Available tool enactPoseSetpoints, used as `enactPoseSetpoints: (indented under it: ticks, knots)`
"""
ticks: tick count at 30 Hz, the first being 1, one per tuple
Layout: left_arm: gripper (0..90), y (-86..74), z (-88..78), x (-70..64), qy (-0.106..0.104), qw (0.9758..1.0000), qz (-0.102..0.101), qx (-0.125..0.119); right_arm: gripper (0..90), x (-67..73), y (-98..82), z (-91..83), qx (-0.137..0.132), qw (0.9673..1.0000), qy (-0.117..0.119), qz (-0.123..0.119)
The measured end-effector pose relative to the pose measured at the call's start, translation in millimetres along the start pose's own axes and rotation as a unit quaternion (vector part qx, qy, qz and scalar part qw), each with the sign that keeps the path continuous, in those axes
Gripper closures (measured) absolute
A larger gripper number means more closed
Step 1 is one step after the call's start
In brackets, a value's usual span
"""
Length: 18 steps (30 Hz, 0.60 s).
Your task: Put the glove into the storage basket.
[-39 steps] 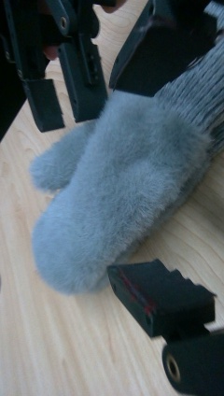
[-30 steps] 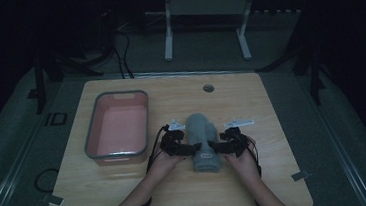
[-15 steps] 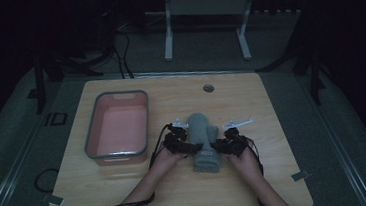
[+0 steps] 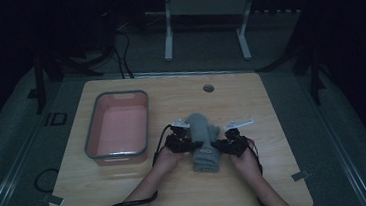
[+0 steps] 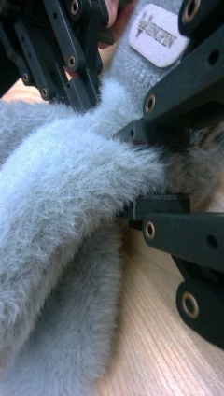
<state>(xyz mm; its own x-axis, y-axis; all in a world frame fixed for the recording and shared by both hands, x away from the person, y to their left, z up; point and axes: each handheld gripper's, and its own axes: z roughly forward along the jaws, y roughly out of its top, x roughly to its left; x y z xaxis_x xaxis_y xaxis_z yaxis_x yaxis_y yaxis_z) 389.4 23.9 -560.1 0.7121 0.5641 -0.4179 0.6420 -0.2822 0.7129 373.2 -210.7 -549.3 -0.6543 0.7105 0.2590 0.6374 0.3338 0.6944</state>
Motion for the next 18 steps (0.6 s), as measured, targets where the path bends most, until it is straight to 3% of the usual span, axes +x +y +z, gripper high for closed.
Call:
enactPoseSetpoints:
  ticks: [2, 10, 18]
  knots:
    - [77.0, 1.7, -3.2, -2.7, 0.004, 0.9999, 0.011, 0.0, 80.9, 0.4, 0.9, -2.2, -0.005, 1.0, 0.005, 0.003]
    - [77.7, 11.3, -16.1, -11.6, 0.005, 0.9997, 0.024, -0.008, 81.7, 6.9, 7.9, -13.5, -0.019, 0.9997, 0.014, 0.0]
    - [77.9, 29.1, -40.6, -21.9, 0.006, 0.9987, 0.049, -0.016, 82.0, 19.8, 24.3, -30.6, -0.043, 0.9988, 0.021, -0.013]
